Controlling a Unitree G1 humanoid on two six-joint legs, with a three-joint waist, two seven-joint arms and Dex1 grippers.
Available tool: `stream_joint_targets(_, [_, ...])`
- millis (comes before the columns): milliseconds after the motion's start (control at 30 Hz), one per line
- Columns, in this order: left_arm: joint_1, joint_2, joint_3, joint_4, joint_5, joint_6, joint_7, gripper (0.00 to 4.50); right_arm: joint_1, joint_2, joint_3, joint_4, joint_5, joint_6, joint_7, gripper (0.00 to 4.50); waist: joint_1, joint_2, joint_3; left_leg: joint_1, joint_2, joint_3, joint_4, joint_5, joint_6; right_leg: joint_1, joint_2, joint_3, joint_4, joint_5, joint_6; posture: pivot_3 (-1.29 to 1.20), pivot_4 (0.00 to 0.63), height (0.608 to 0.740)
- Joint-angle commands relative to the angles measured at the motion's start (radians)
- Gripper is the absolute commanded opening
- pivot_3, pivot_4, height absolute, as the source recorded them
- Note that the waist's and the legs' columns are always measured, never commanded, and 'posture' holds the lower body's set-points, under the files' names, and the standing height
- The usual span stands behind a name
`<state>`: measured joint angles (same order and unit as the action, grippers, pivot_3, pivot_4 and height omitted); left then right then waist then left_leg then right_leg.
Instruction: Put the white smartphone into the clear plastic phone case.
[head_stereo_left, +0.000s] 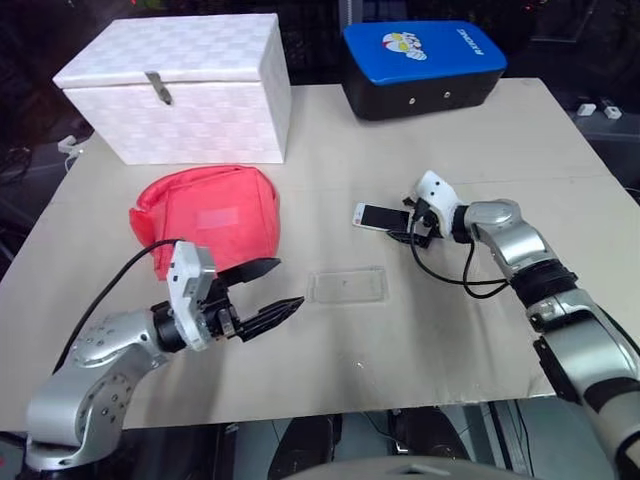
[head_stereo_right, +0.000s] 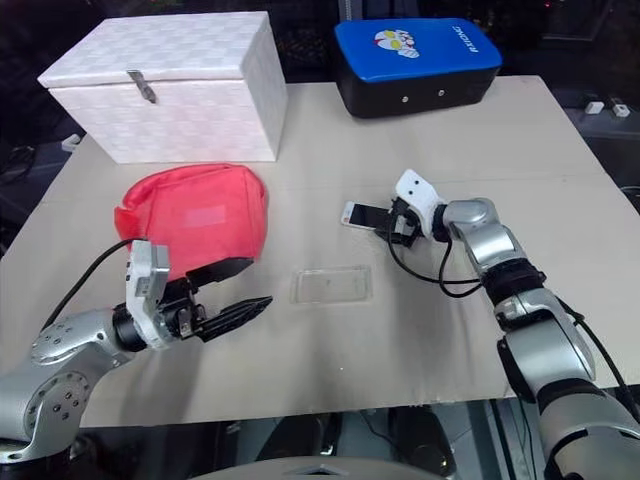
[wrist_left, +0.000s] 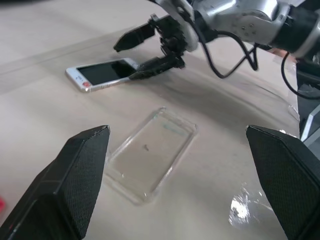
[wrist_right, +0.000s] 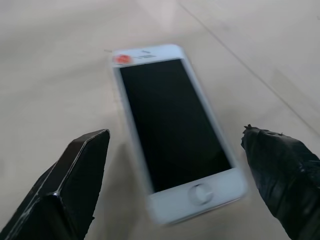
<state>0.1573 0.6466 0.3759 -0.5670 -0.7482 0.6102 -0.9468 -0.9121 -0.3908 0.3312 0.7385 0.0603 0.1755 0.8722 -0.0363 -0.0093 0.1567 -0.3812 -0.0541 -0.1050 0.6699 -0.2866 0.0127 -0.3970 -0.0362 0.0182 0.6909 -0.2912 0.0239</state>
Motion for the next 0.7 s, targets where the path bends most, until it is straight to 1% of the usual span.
stream_joint_targets(33, [0.025, 0.029, 0.075, -0.084, -0.08, 0.005, 0.012, 4.43, -0.084, 0.018, 0.031, 0.198, -0.073, -0.058, 0.098, 4.5, -0.005, 0.0, 0.0, 0.001, 0.0, 0.001, 0.0, 0.0, 0.0, 0.0, 0.0, 0.001, 0.0, 0.0, 0.0, 0.0, 0.15, 0.74])
stream_joint_targets(133, [0.048, 0.049, 0.103, -0.077, -0.114, 0.006, 0.002, 4.43, -0.127, 0.036, 0.03, 0.321, -0.104, -0.096, 0.158, 4.5, -0.004, 0.001, -0.001, 0.002, 0.0, 0.001, -0.001, 0.0, 0.0, 0.001, 0.0, 0.001, 0.001, 0.0, 0.0, 0.0, 0.15, 0.74])
stream_joint_targets(300, [0.098, 0.085, 0.13, -0.046, -0.107, -0.033, -0.06, 4.43, -0.176, 0.058, 0.01, 0.441, -0.147, -0.154, 0.137, 4.5, -0.003, 0.001, -0.001, 0.002, 0.0, 0.001, -0.001, 0.0, 0.0, 0.001, 0.0, 0.002, 0.001, 0.0, 0.0, 0.0, 0.15, 0.74])
stream_joint_targets(367, [0.104, 0.075, 0.151, -0.022, -0.103, -0.075, -0.079, 4.5, -0.178, 0.062, 0.003, 0.453, -0.151, -0.154, 0.156, 3.96, -0.003, 0.001, -0.001, 0.003, 0.0, 0.001, -0.001, 0.0, 0.0, 0.001, 0.0, 0.001, 0.001, 0.0, 0.0, 0.0, 0.15, 0.74])
stream_joint_targets(400, [0.097, 0.065, 0.157, -0.014, -0.11, -0.088, -0.074, 4.5, -0.177, 0.061, -0.002, 0.455, -0.152, -0.157, 0.16, 3.8, -0.003, 0.001, -0.001, 0.003, 0.0, 0.001, -0.001, 0.0, 0.0, 0.001, 0.0, 0.001, 0.001, 0.0, 0.0, 0.0, 0.15, 0.74])
stream_joint_targets(433, [0.09, 0.056, 0.159, -0.009, -0.117, -0.097, -0.066, 4.5, -0.173, 0.059, -0.008, 0.453, -0.152, -0.161, 0.157, 3.21, -0.003, 0.002, -0.002, 0.003, 0.0, 0.001, -0.001, 0.0, 0.0, 0.001, 0.0, 0.001, 0.001, 0.0, 0.0, 0.0, 0.15, 0.74])
stream_joint_targets(467, [0.087, 0.054, 0.155, -0.008, -0.12, -0.102, -0.063, 4.5, -0.167, 0.056, -0.015, 0.449, -0.15, -0.168, 0.157, 2.87, -0.002, 0.002, -0.003, 0.003, 0.0, 0.001, -0.001, 0.0, 0.0, 0.001, 0.0, 0.001, 0.001, 0.0, -0.001, 0.0, 0.15, 0.74])
stream_joint_targets(500, [0.086, 0.053, 0.152, -0.008, -0.121, -0.104, -0.063, 4.5, -0.163, 0.054, -0.021, 0.445, -0.151, -0.172, 0.158, 2.75, -0.001, 0.001, -0.003, 0.003, 0.0, 0.001, 0.0, 0.0, 0.0, 0.002, 0.0, 0.001, 0.001, 0.0, -0.001, 0.0, 0.15, 0.74])
stream_joint_targets(600, [0.085, 0.046, 0.128, 0.012, -0.097, -0.128, -0.067, 4.5, -0.131, 0.024, -0.06, 0.378, -0.126, -0.191, 0.176, 2.75, 0.002, 0.001, -0.003, 0.003, 0.0, 0.001, 0.0, 0.0, 0.0, 0.002, 0.0, 0.001, 0.001, 0.0, -0.001, 0.0, 0.15, 0.74])
stream_joint_targets(667, [0.092, 0.043, 0.115, 0.034, -0.076, -0.147, -0.076, 4.5, -0.096, -0.003, -0.091, 0.279, -0.094, -0.19, 0.218, 2.75, 0.007, 0.002, -0.003, 0.003, 0.0, 0.001, 0.0, 0.0, 0.0, 0.002, -0.001, 0.001, 0.001, 0.0, -0.001, 0.0, 0.15, 0.74])
stream_joint_targets(700, [0.099, 0.044, 0.108, 0.047, -0.063, -0.156, -0.083, 4.5, -0.072, -0.018, -0.113, 0.195, -0.065, -0.162, 0.245, 2.75, 0.011, 0.002, -0.003, 0.002, 0.0, 0.0, 0.0, 0.0, 0.0, 0.001, -0.001, 0.0, 0.001, 0.0, -0.001, 0.0, 0.15, 0.74])
